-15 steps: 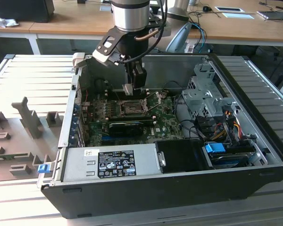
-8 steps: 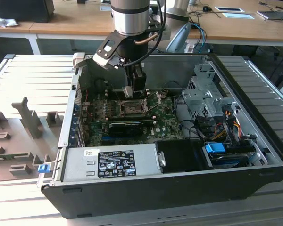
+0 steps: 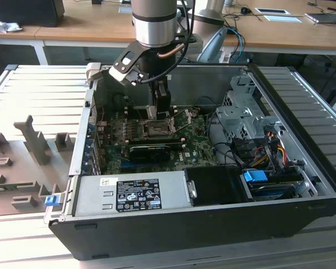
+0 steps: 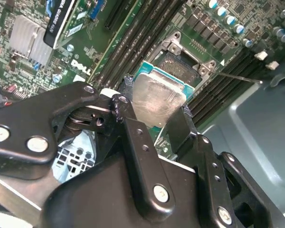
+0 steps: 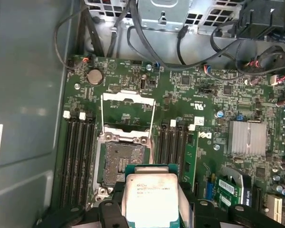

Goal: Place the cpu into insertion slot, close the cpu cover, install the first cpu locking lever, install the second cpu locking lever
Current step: 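Place the cpu into insertion slot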

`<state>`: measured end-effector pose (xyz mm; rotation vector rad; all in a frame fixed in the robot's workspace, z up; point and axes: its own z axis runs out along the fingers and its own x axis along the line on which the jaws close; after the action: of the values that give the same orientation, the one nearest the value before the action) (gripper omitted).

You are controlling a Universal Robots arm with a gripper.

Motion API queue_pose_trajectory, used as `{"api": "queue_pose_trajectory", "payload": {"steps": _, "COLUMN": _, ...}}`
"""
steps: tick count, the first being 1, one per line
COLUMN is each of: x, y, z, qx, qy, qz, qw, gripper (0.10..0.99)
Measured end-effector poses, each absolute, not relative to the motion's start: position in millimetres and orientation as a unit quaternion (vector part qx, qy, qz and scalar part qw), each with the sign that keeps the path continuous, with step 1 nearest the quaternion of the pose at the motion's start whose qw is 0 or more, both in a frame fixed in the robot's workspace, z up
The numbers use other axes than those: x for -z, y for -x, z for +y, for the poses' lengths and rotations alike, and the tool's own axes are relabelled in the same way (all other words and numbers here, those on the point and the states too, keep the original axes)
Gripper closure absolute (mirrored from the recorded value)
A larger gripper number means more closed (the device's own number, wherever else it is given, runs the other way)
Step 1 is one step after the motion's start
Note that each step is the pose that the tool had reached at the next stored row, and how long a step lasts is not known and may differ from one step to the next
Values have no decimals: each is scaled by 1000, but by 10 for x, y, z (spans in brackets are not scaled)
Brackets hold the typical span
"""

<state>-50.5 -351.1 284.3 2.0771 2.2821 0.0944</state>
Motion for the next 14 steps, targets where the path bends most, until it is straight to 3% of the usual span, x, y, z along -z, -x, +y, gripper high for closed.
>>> {"api": "queue_pose_trajectory", "payload": {"steps": 5, "x": -2726, "y": 506, "z": -3505, "qx": -30, "qy": -698, "qz": 715, "qw": 28, "gripper": 561}}
{"api": "queue_pose_trajectory", "payload": {"steps": 14, "x": -2534, "y": 505, "z": -3240, "qx": -30, "qy": -695, "qz": 718, "qw": 28, "gripper": 561}}
